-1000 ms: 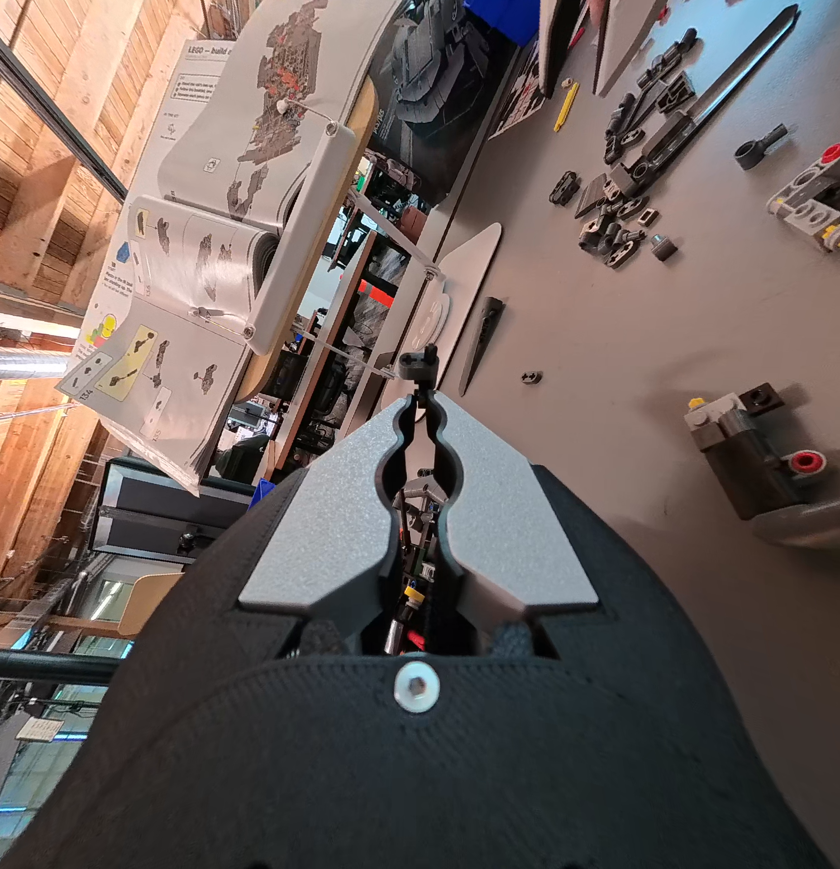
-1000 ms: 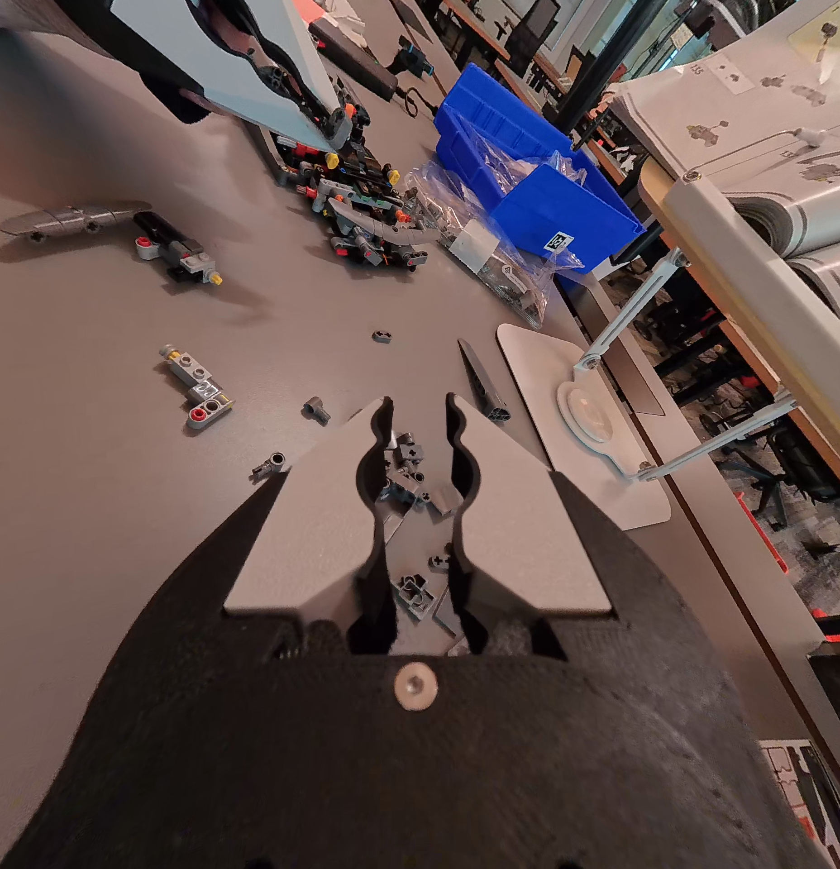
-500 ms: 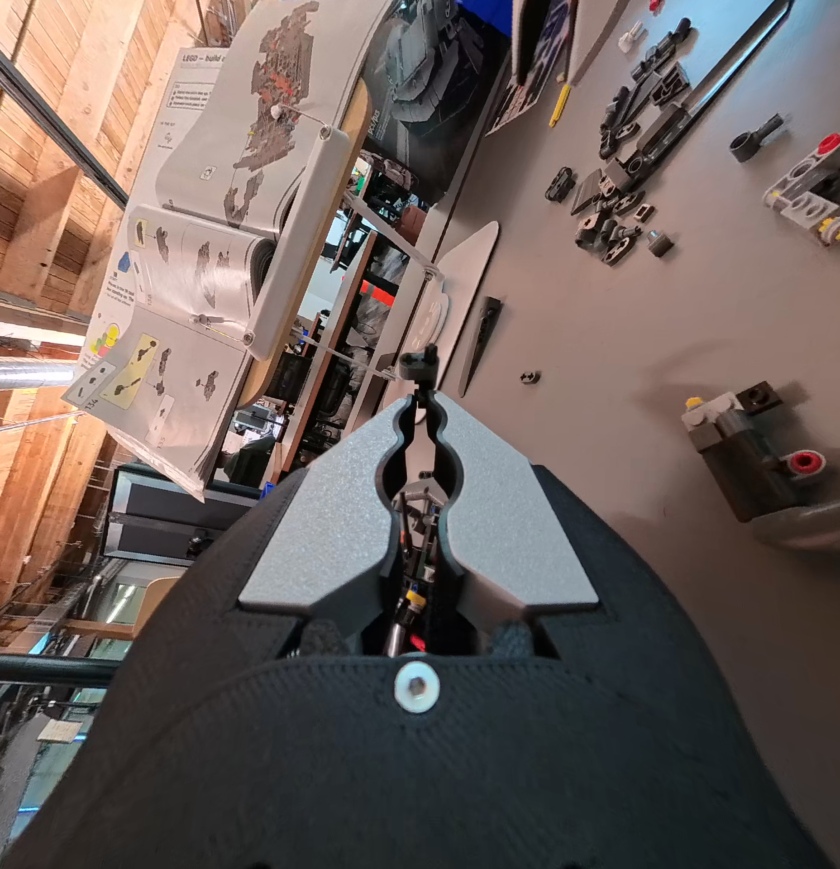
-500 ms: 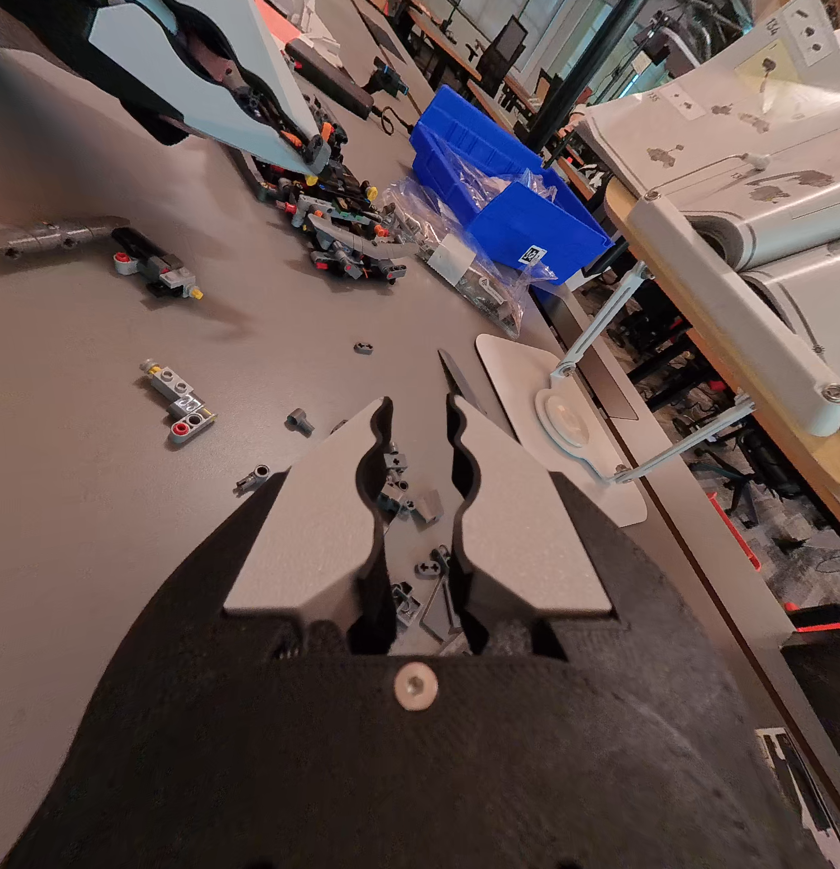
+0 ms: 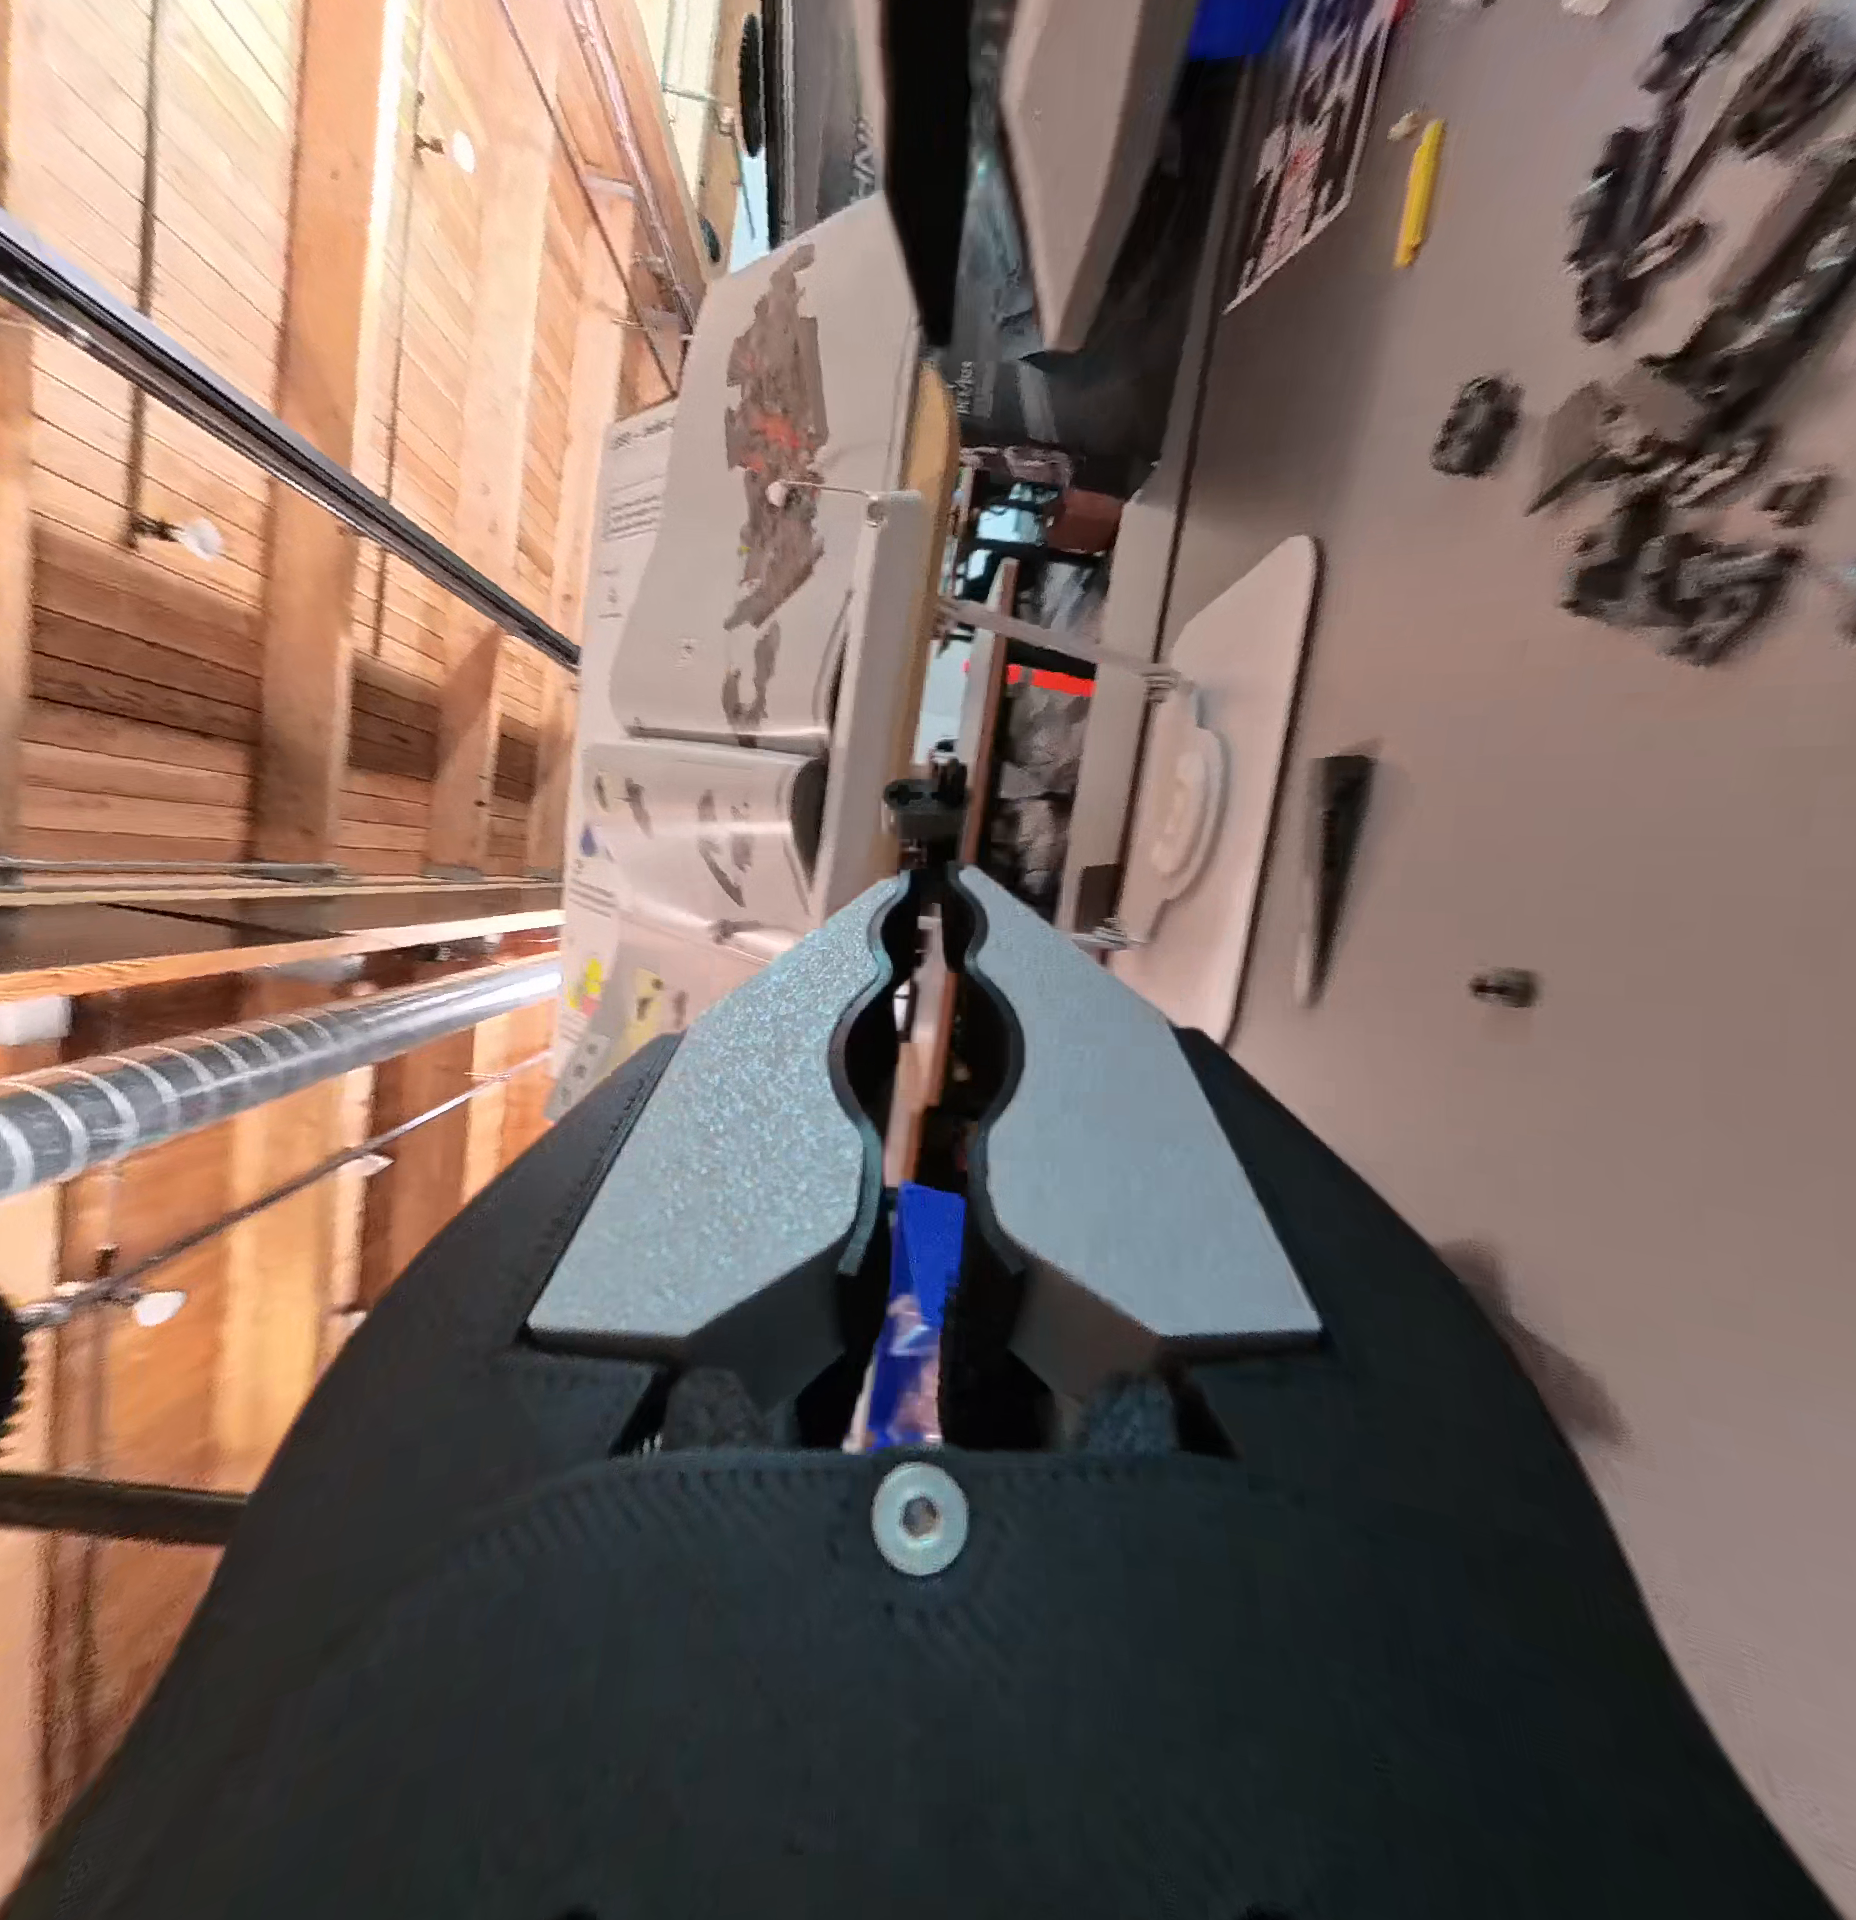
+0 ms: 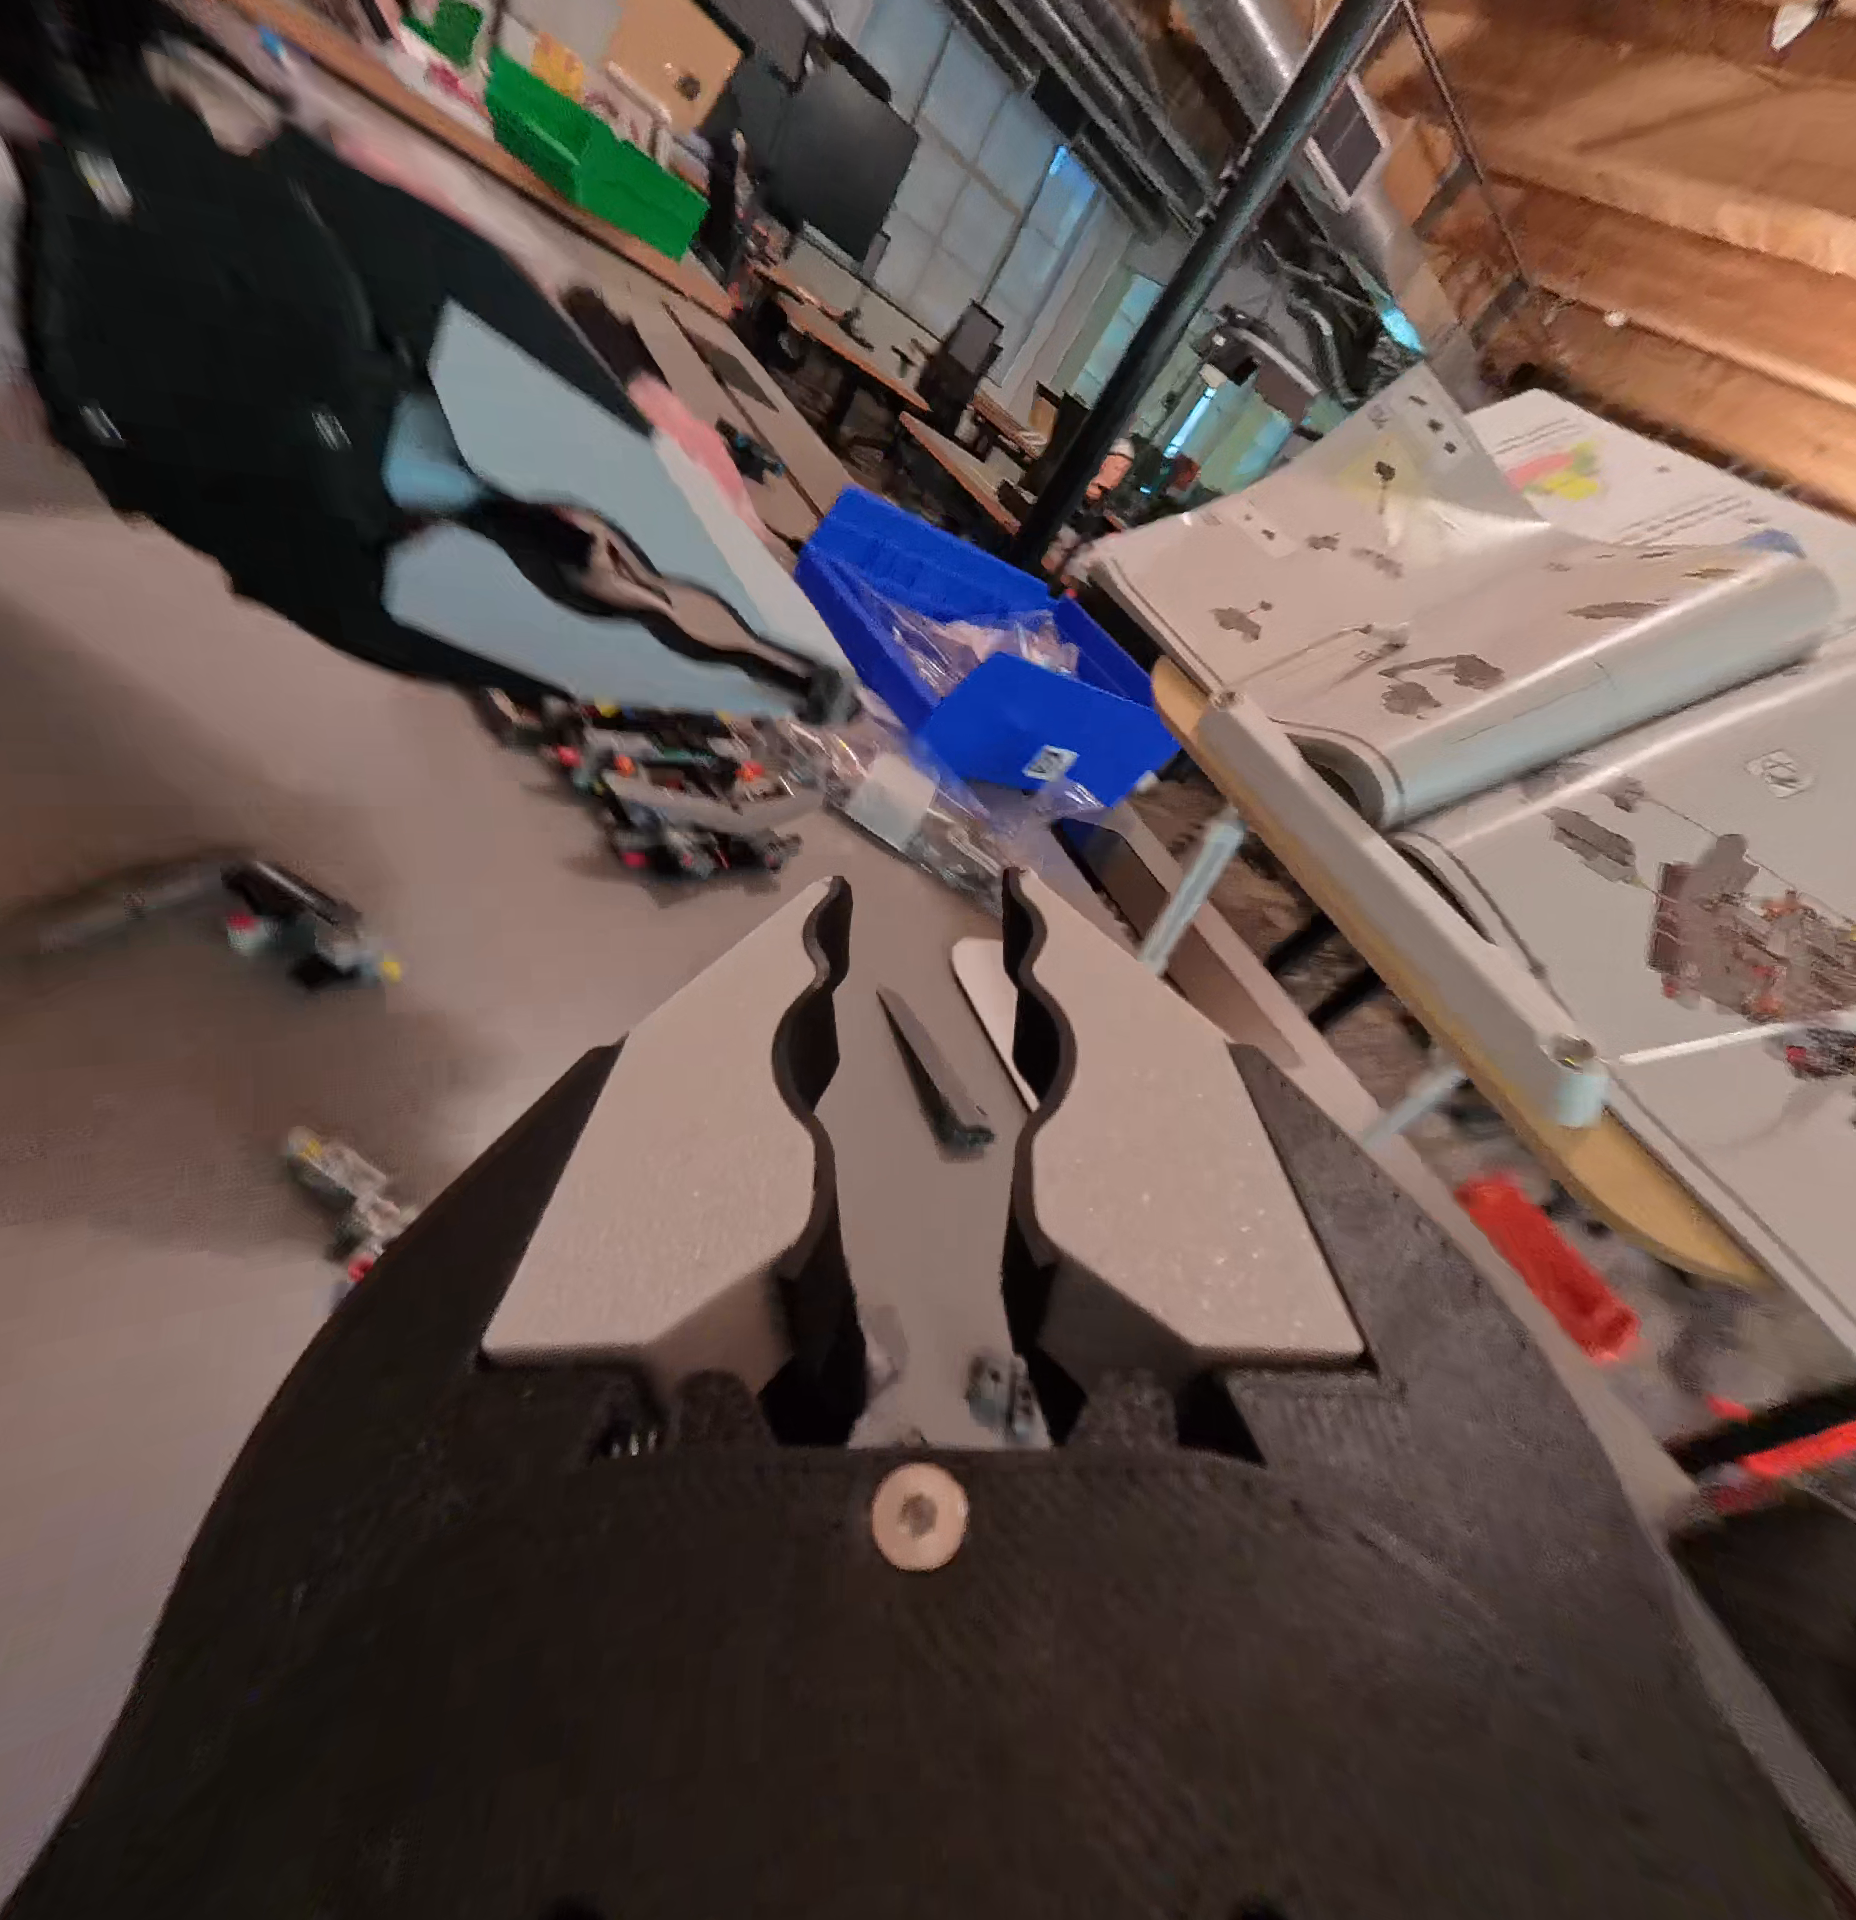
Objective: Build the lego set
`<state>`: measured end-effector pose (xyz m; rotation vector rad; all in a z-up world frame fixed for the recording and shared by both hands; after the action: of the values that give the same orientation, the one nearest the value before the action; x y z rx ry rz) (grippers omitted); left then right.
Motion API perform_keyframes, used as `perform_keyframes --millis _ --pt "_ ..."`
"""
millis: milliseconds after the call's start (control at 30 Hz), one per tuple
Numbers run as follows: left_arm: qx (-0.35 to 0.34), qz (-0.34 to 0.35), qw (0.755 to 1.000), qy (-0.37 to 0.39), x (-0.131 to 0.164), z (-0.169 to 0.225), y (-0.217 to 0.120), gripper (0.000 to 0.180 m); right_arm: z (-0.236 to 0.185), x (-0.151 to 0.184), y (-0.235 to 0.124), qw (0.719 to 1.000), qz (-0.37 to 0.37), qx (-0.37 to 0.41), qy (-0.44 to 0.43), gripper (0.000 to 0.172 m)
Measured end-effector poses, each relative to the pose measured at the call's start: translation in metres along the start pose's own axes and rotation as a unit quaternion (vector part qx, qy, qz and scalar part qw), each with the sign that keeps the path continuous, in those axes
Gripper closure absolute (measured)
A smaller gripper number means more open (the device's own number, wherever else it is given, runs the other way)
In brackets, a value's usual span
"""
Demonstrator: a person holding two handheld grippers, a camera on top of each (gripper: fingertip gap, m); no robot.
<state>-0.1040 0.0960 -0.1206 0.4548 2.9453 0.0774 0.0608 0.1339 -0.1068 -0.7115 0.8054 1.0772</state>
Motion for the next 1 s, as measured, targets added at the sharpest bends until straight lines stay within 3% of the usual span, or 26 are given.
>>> perform_keyframes --millis 300,433,667,767,1000 --pt "-0.066 -0.001 0.996 0.064 -0.015 0.0 0.035 0.179 0.012 -0.006 0.034 0.995 -0.008 -0.043 0.09 0.145" --pt "-0.056 -0.001 0.995 0.08 -0.018 0.013 0.039 0.179 0.012 0.0 0.036 0.991 -0.005 -0.048 0.125 0.151" --pt "-0.043 -0.014 0.996 0.075 -0.021 0.02 0.044 0.179 0.012 0.012 0.046 0.989 -0.033 -0.025 0.142 0.149" --pt "-0.042 -0.016 0.996 0.08 -0.025 0.023 0.044 0.179 0.011 0.013 0.047 0.988 -0.039 -0.021 0.146 0.162" --pt "-0.054 0.007 0.997 0.055 -0.029 0.022 0.043 0.176 0.015 0.015 0.043 0.988 -0.034 -0.012 0.148 0.168"
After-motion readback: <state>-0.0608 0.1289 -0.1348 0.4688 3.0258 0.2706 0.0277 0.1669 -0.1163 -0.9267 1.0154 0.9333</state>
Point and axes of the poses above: each gripper's, where its closed fingertips meet, y out along the fingers, x out of its underside, z = x × y across the jaws, the point moved 7 cm from there along -y, back along the fingers, and after that the axes turned 3 degrees about -x, right-handed, at the moved point
